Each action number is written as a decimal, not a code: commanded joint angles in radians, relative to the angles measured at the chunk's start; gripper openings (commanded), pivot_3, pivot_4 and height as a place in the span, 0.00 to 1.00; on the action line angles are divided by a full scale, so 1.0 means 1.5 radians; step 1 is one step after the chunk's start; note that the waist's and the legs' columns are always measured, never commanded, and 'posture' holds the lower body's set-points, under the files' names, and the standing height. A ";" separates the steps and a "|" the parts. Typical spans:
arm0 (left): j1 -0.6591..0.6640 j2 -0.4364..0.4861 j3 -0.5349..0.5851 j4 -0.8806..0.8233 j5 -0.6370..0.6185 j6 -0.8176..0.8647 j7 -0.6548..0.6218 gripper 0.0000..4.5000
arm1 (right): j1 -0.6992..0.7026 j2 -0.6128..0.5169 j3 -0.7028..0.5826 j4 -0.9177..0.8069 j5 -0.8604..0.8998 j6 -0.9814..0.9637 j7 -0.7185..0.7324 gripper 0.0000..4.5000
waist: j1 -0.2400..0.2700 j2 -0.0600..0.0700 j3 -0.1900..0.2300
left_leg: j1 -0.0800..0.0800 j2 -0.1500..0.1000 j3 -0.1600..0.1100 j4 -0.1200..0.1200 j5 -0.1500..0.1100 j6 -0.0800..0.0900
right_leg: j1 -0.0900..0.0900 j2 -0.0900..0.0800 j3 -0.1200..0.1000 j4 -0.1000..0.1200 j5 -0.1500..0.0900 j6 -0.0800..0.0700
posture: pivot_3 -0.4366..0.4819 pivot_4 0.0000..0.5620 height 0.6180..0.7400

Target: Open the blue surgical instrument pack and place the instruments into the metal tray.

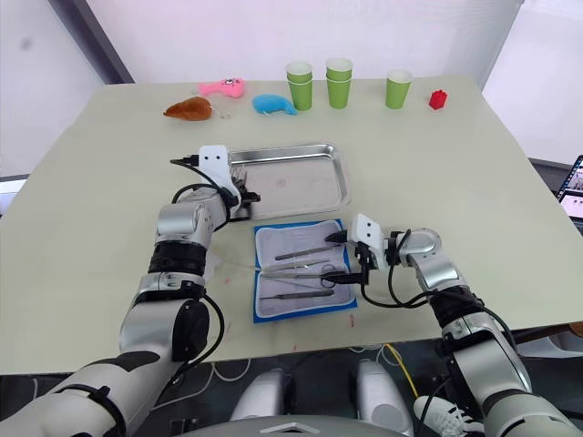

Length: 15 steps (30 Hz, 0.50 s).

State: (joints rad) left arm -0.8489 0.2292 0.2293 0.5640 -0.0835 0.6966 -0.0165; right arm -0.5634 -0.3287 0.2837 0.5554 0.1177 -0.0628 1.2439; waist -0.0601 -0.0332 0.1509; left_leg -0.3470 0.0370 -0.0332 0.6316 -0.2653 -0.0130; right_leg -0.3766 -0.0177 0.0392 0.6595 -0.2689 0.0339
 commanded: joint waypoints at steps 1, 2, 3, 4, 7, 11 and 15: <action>-0.016 0.005 0.009 0.003 -0.007 -0.015 0.012 0.01 | 0.055 -0.006 0.063 0.071 -0.074 0.047 -0.015 1.00 | 0.000 0.000 0.000 | 0.000 0.000 0.000 0.000 0.000 0.000 | 0.000 0.000 0.000 0.000 0.000 0.000 | 0.48 0.27 1.00; -0.017 0.005 0.010 0.005 -0.008 -0.016 0.015 0.01 | 0.055 -0.006 0.063 0.072 -0.074 0.047 -0.016 1.00 | 0.000 0.000 0.000 | 0.000 0.000 0.000 0.000 0.000 0.000 | 0.000 0.000 0.000 0.000 0.000 0.000 | 0.48 0.27 1.00; -0.017 0.005 0.011 0.004 -0.009 -0.016 0.019 0.01 | 0.054 -0.006 0.063 0.072 -0.074 0.046 -0.016 1.00 | 0.000 0.000 0.000 | 0.000 0.000 0.000 0.000 0.000 0.000 | 0.000 0.000 0.000 0.000 0.000 0.000 | 0.48 0.27 1.00; -0.017 0.005 0.012 0.005 -0.008 -0.018 0.024 0.01 | 0.054 -0.005 0.063 0.073 -0.075 0.045 -0.017 1.00 | 0.000 0.000 0.000 | 0.000 0.000 0.000 0.000 0.000 0.000 | 0.000 0.000 0.000 0.000 0.000 0.000 | 0.48 0.27 1.00; -0.014 0.006 0.010 0.003 -0.011 -0.017 0.024 0.01 | 0.052 -0.004 0.062 0.076 -0.075 0.043 -0.018 1.00 | 0.000 0.000 0.000 | 0.000 0.000 0.000 0.000 0.000 0.000 | 0.000 0.000 0.000 0.000 0.000 0.000 | 0.48 0.27 1.00; -0.012 0.005 0.006 -0.001 -0.017 -0.013 0.022 0.32 | 0.049 -0.002 0.062 0.078 -0.074 0.042 -0.018 1.00 | 0.000 0.000 0.000 | 0.000 0.000 0.000 0.000 0.000 -0.001 | 0.000 0.000 0.000 0.000 0.000 0.000 | 0.48 0.27 1.00; -0.014 0.003 0.007 -0.008 -0.022 -0.012 0.026 0.40 | 0.047 -0.001 0.062 0.080 -0.075 0.042 -0.019 1.00 | 0.000 0.000 0.000 | 0.000 0.000 0.000 0.000 0.000 -0.001 | 0.000 0.000 -0.001 0.000 0.000 0.000 | 0.48 0.27 1.00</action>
State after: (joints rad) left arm -0.8513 0.2296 0.2354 0.5793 -0.1104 0.6845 0.0188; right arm -0.5637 -0.3274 0.2837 0.5556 0.1177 -0.0631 1.2424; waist -0.0603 -0.0332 0.1509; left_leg -0.3470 0.0370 -0.0337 0.6315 -0.2648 -0.0144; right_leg -0.3766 -0.0176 0.0385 0.6595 -0.2689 0.0339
